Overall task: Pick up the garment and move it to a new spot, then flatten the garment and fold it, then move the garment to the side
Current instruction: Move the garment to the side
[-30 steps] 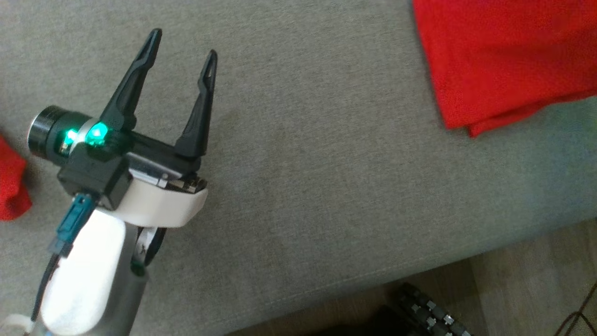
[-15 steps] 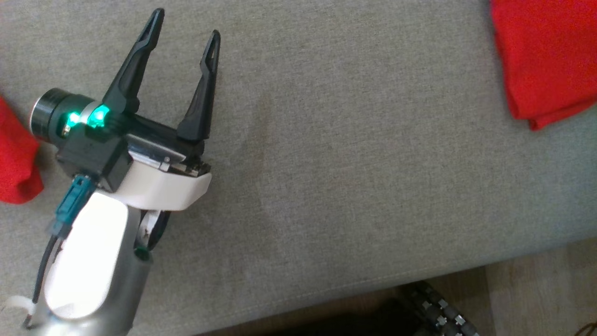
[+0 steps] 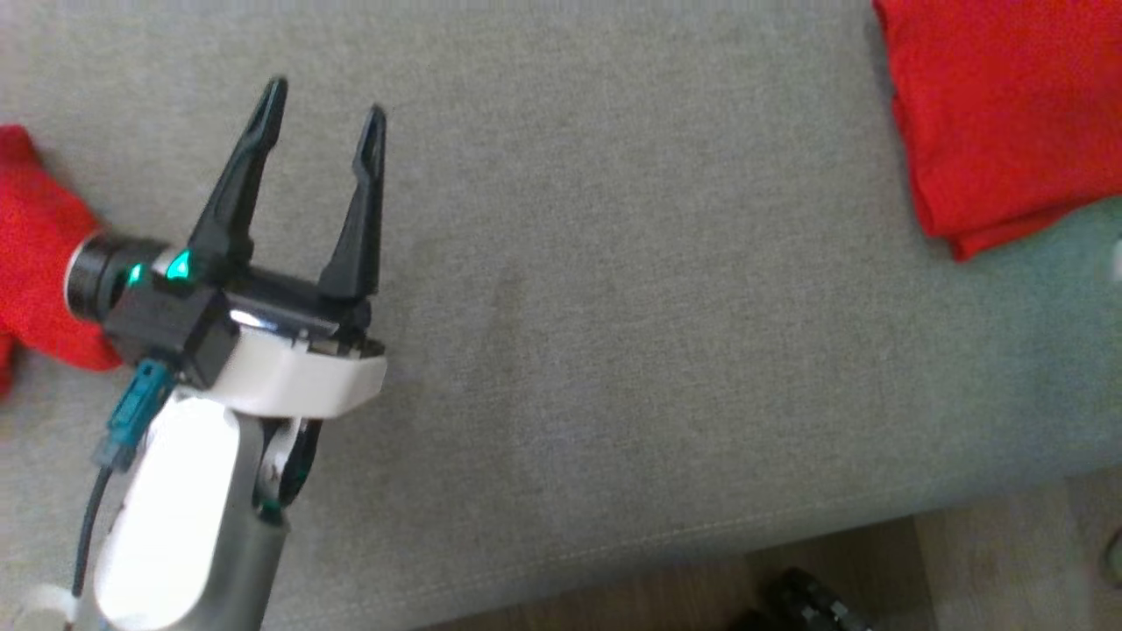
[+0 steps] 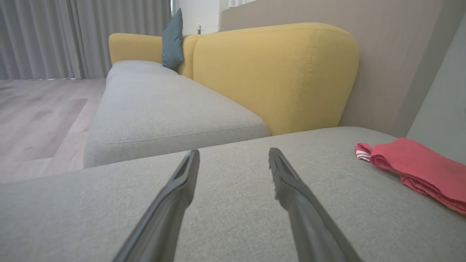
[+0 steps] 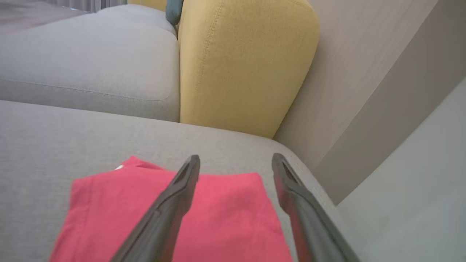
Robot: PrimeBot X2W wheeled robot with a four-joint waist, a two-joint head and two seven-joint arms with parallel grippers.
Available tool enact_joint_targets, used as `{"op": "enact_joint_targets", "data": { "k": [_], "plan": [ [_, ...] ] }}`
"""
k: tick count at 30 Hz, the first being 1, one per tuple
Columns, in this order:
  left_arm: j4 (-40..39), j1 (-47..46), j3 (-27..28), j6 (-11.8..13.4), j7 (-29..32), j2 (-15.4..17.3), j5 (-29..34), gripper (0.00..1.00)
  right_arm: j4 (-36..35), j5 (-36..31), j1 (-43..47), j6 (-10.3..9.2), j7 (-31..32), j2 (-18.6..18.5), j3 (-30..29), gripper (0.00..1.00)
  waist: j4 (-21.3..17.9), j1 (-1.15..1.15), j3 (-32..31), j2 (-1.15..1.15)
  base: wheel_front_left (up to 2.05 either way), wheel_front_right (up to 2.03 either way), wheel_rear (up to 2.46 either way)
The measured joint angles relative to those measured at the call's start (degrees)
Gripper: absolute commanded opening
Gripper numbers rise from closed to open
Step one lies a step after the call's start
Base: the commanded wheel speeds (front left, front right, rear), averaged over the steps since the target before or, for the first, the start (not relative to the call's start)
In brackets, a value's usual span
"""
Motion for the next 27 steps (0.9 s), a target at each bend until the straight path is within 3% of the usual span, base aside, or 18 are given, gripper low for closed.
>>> {"op": "enact_joint_targets", "data": {
  "k": [5, 9, 17, 27],
  "plan": [
    [0.60, 3.51, 1.91, 1.01, 0.01, -0.69, -0.33, 1.00, -0.83, 0.18, 5.43, 0.00, -4.24, 6.33, 1.80, 1.00, 1.27, 0.00, -3.95, 0.00, 0.00, 0.00, 0.00],
    [0.96, 6.41, 4.03, 1.75, 0.01, -1.05, -0.90, 1.00, -1.60, 1.12, 8.40, 0.00, -7.01, 9.31, 4.98, 1.00, 3.03, 0.00, -6.81, 0.00, 0.00, 0.00, 0.00],
    [2.49, 12.24, 6.76, 2.48, 0.01, -1.10, -1.45, 1.00, -1.40, 3.70, 13.77, 0.00, -8.76, 11.39, 11.77, 1.00, 6.98, 0.00, -12.31, 0.00, 0.00, 0.00, 0.00],
    [3.98, 16.70, 6.81, 2.41, 0.01, -1.42, -1.24, 1.00, -0.32, 4.71, 19.42, 0.00, -8.82, 12.15, 12.70, 1.00, 9.12, 0.00, -18.53, 0.00, 0.00, 0.00, 0.00]
  ]
}}
